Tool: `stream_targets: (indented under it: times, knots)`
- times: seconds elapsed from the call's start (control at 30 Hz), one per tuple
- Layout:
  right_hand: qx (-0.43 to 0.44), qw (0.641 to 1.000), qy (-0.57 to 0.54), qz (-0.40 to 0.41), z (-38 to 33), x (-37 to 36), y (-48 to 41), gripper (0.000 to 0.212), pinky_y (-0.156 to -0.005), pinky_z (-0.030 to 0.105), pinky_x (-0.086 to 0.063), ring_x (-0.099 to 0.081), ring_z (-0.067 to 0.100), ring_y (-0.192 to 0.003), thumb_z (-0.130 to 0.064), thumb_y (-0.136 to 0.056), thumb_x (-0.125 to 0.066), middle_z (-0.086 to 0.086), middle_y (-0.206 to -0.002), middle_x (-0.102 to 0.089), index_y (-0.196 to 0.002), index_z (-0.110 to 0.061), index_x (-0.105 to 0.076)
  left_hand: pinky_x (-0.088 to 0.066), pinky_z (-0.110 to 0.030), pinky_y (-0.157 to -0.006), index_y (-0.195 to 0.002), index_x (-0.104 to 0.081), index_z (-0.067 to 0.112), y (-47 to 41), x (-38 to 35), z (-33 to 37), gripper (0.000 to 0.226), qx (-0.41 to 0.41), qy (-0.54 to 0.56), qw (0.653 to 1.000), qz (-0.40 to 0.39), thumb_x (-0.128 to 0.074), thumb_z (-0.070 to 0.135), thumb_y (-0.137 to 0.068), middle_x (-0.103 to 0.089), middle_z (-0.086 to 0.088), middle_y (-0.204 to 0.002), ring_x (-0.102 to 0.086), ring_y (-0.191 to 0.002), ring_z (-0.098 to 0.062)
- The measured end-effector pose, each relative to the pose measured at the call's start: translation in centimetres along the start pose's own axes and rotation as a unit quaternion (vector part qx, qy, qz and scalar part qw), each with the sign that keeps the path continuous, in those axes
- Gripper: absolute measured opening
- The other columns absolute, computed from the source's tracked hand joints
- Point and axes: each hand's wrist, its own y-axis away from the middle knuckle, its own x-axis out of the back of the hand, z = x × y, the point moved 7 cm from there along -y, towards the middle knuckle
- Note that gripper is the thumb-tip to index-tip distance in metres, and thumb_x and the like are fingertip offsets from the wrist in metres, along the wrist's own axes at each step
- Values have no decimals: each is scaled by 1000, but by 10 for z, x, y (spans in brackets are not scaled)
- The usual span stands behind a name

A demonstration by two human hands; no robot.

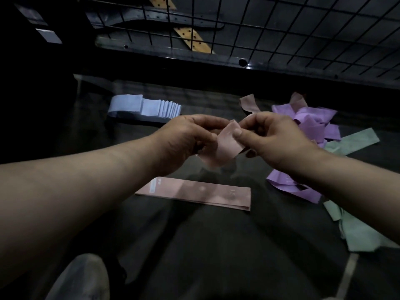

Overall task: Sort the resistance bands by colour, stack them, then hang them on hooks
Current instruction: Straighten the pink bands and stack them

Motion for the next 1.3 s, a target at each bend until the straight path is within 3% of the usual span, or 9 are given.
stream_targets:
  times: [0.1, 0.27, 0.47, 0.63, 0.73, 0.83, 1.03, 1.17, 1.3]
  knots:
    - [-3, 999, -25, 25, 3, 9, -3, 15, -58, 25, -57, -69, 14, -71, -21, -95, -63, 8, -88, -73, -102, -9, -69, -51, -43, -95, -123, -64, 8, 1, 3, -3, 46, 6, -24, 1000, -1, -53, -14, -84, -72, -13, -111, -67, -108, -28]
    - [-18, 997, -58, 38, 8, 17, -10, 8, -58, 26, -55, -67, 11, -69, -18, -98, -60, 9, -87, -72, -103, -18, -66, -50, -31, -76, -122, -62, 17, 1, 7, -5, 49, -1, -1, 999, 32, -57, -14, -85, -69, -2, -88, -65, -87, -15]
    - [71, 996, 2, 56, -23, 30, -3, 15, -68, 47, -56, -65, 29, -77, -14, -100, -55, 14, -95, -69, -106, -25, -62, -55, -23, -74, -115, -69, 19, -1, 9, -11, 38, 26, -96, 995, 20, -66, -4, -85, -71, -3, -108, -68, -100, -16]
    - [186, 982, -10, 0, -79, 33, 19, 21, -73, 37, -54, -63, 25, -83, -17, -98, -52, 11, -94, -65, -118, -18, -58, -42, 2, -61, -125, -60, 25, -2, 13, -15, 50, 30, -260, 964, 41, -71, -1, -84, -39, 12, -128, -54, -95, 0]
    - [198, 978, -64, 29, -96, 43, 23, 19, -65, 24, -56, -62, 8, -75, -10, -102, -49, -1, -90, -62, -119, -14, -58, -41, -5, -76, -126, -56, 29, -2, 13, -20, 53, 30, -314, 949, 16, -78, 12, -81, -39, 15, -130, -52, -110, -7]
    - [156, 975, -145, 64, -92, 56, 16, 20, -68, 38, -62, -69, 16, -89, -13, -103, -48, 2, -105, -65, -119, -16, -60, -37, -13, -87, -100, -62, 42, 0, 12, -28, 32, 26, -340, 940, -16, -80, 23, -81, -46, 16, -122, -49, -110, 0]
    - [60, 972, -146, 176, -56, 96, -7, 21, -64, 33, -59, -70, 20, -100, -21, -103, -47, 3, -116, -67, -116, -23, -63, -43, -25, -94, -84, -74, 20, 0, 39, -45, 9, 41, -313, 949, -22, -81, 21, -79, -38, 20, -141, -42, -126, -4]
    - [37, 986, -80, 138, -48, 89, -4, 17, -67, 30, -61, -70, 9, -93, -26, -102, -51, -3, -115, -66, -112, -30, -64, -41, -33, -108, -107, -67, 37, -3, 44, -44, 36, 23, -261, 965, -17, -83, 29, -75, -54, 16, -134, -48, -127, 0]
    - [152, 986, -12, 69, -81, 66, 16, 18, -71, 27, -61, -71, 16, -93, -27, -98, -56, -1, -106, -72, -113, -26, -65, -36, -34, -114, -140, -45, 39, -8, 23, -32, 71, -14, -252, 967, -16, -80, 25, -79, -48, 17, -143, -42, -132, 1]
